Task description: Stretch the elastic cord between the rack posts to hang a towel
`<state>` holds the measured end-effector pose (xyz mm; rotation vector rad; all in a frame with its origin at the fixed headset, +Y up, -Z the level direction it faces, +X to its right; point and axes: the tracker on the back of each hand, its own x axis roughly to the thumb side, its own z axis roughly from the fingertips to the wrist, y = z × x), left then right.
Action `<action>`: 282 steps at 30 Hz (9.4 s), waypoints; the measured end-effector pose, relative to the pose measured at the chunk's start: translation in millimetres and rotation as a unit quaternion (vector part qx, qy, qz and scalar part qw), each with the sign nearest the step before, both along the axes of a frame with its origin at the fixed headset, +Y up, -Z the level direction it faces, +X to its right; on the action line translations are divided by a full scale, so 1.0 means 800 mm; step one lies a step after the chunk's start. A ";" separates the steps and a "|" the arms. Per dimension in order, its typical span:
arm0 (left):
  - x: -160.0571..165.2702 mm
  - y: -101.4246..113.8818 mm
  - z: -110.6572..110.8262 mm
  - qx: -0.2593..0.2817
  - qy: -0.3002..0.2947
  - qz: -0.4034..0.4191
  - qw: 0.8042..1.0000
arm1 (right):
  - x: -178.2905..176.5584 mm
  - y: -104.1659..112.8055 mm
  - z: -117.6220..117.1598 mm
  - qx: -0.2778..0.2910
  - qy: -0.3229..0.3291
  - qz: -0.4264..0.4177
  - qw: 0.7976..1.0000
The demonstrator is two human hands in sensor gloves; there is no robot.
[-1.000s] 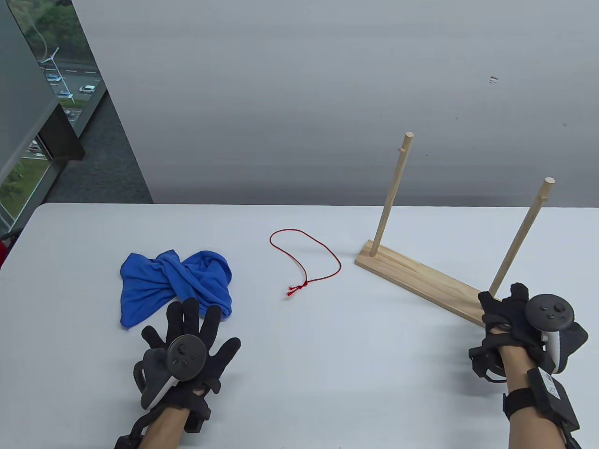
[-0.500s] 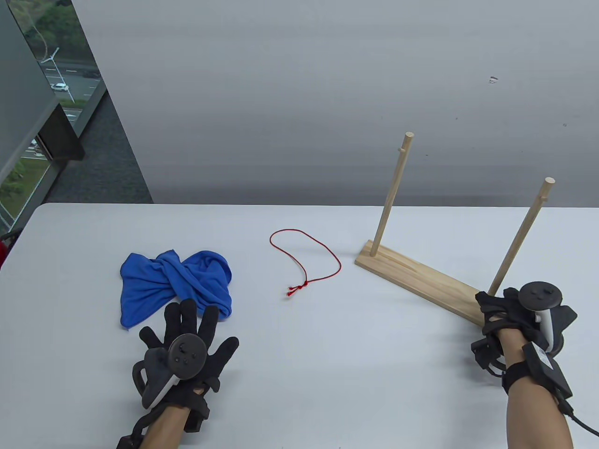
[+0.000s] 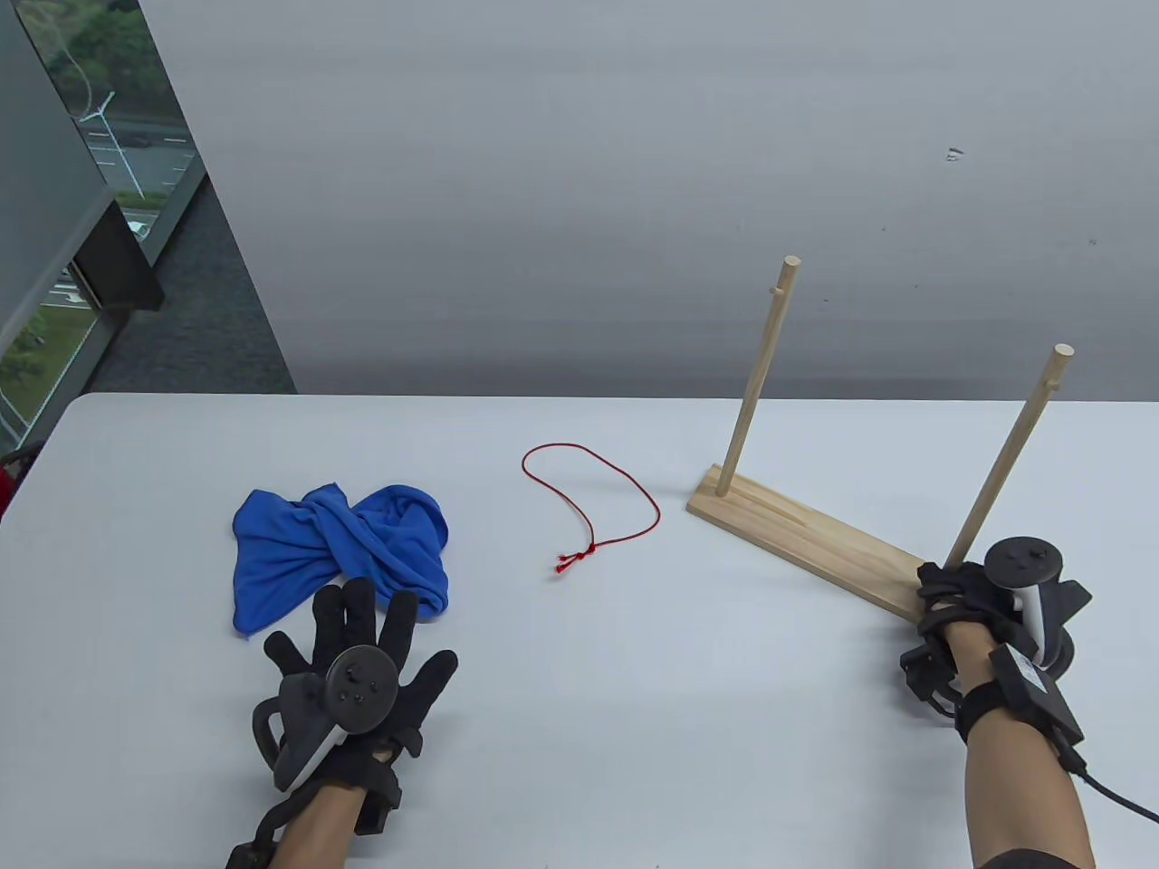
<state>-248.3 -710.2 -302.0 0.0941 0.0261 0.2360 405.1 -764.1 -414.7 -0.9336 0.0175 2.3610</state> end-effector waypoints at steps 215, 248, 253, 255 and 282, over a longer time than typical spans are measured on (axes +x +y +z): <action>0.172 -0.052 -0.303 -0.180 -0.220 -0.097 0.954 | -0.121 0.052 0.151 0.168 0.273 -0.015 0.947; 0.193 -0.066 -0.289 -0.133 -0.301 -0.164 0.930 | -0.120 0.052 0.152 0.170 0.272 -0.008 0.947; 0.177 -0.042 -0.289 -0.112 -0.293 -0.126 0.941 | -0.119 0.052 0.152 0.173 0.271 -0.008 0.947; 0.170 -0.028 -0.290 -0.104 -0.289 -0.117 0.945 | -0.119 0.052 0.152 0.175 0.270 -0.008 0.947; 0.062 0.207 -0.238 0.019 -0.209 0.042 0.977 | -0.119 0.055 0.156 0.201 0.271 -0.020 0.941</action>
